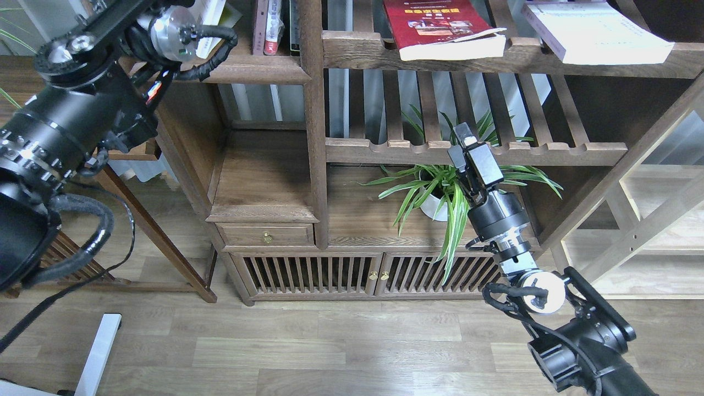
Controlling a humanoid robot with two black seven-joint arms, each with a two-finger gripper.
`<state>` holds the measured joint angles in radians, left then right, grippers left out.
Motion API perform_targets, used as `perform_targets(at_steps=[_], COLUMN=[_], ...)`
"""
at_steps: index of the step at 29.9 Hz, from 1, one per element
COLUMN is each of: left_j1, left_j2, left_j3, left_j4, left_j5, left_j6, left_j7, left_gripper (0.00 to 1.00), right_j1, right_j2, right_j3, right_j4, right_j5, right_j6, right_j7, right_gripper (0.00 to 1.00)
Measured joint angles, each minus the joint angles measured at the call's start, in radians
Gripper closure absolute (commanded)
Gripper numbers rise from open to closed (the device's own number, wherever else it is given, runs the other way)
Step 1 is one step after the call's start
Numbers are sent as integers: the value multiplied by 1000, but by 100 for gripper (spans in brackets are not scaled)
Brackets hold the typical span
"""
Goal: Organize books on shelf
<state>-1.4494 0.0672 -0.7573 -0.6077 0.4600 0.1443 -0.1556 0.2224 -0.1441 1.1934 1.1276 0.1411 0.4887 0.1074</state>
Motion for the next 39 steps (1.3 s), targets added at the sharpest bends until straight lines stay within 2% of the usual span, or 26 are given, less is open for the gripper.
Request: perform_targets(at_steps=[7, 11, 20, 27, 31, 35, 39], left_j1=[-18, -18, 5, 15, 53, 100, 131], left_j2=[17, 35, 162, 201, 262, 338, 398], left_j3=[-2, 1, 44, 48, 48, 35, -1], left_j4=[-17, -46, -148, -191, -274, -374, -442], left_j5=[0, 0, 0, 0, 0, -3, -8], left_j6=[12, 56, 71, 68, 62, 23, -91], left_j7=[4, 20, 47, 51, 48, 35, 23], left_gripper=[20, 20, 19, 11, 4, 1, 1], right_j1=[-5, -6, -6, -6, -6, -6, -6], right_j2=[-1, -9, -20, -19, -19, -21, -22], right_j3=[2, 3, 3, -3, -4, 3, 23], right_j4=[0, 0, 0, 0, 0, 0, 0], right_j5=[0, 0, 0, 0, -1, -1, -2], right_j6=[0, 0, 0, 0, 0, 0, 0], right_j7=[0, 0, 0, 0, 0, 0, 0], right_gripper=[4, 4, 4, 4, 2, 1, 1])
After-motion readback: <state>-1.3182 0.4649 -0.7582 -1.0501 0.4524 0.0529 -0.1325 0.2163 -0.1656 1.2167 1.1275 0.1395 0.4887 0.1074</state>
